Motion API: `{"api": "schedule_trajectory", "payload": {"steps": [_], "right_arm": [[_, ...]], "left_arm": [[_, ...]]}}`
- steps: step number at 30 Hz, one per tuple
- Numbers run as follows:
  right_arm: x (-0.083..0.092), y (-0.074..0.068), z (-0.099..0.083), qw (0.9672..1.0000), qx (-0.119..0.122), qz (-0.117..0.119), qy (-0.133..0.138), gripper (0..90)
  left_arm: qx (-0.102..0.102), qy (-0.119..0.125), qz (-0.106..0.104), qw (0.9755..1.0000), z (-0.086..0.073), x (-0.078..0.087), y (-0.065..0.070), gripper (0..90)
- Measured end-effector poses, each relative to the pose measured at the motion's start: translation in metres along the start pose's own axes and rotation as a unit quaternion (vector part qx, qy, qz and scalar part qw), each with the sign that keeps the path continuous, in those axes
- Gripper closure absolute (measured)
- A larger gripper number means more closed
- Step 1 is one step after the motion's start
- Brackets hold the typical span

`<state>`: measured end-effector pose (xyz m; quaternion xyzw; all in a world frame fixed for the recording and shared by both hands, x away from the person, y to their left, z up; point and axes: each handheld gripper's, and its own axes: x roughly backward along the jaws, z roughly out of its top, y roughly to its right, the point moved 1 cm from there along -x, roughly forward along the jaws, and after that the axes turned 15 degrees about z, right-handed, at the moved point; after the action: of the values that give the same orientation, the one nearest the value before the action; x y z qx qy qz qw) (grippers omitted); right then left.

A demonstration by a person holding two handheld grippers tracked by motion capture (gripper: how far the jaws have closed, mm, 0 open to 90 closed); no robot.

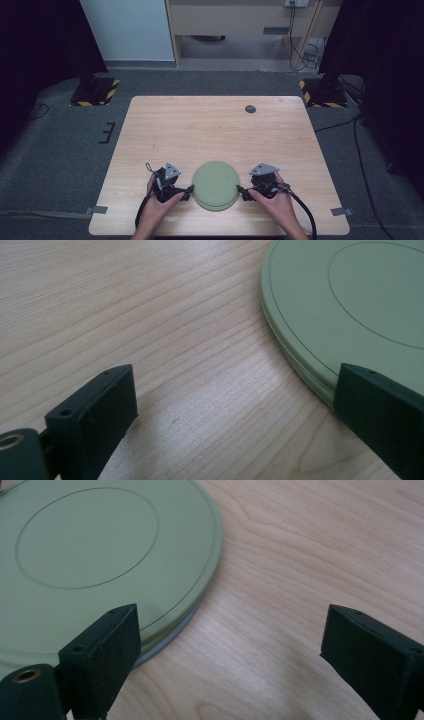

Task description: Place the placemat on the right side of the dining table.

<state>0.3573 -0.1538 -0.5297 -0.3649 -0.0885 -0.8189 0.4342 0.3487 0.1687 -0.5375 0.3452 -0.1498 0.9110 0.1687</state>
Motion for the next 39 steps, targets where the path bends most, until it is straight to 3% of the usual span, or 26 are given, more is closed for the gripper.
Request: {"api": "schedule_trajectory", "payload": {"steps": [4,10,20,34,37,39], "right_arm": [[-0.001,-0.002,0.0,0.9999,0.01,-0.003,-0.005,7.5],[-0.004,0.001,0.003,0.9999,0.005,-0.015,-0.002,6.6],[-0.003,-0.004,0.001,0.9998,0.014,-0.009,-0.009,9.6],[-0.004,0.003,0.003,0.9998,-0.001,-0.02,-0.003,6.9],[-0.002,0.004,0.007,0.9999,-0.011,-0.01,0.001,9.1],[0.001,0.003,0.013,0.9999,-0.006,-0.008,-0.005,9.0]], "left_arm": [[0.0,-0.001,0.005,1.0,0.001,-0.001,0.0,2.2],[0.003,0.002,0.018,0.9998,0.004,-0.002,0.0,1.9],[0.001,0.004,0.02,0.9998,0.004,-0.001,0.001,2.4],[0.005,0.01,0.03,0.9995,0.009,-0.006,0.002,2.6],[0.006,0.008,0.025,0.9997,0.008,-0.004,0.002,3.9],[0.0,0.008,0.022,0.9997,0.006,-0.001,0.004,3.8]]}}
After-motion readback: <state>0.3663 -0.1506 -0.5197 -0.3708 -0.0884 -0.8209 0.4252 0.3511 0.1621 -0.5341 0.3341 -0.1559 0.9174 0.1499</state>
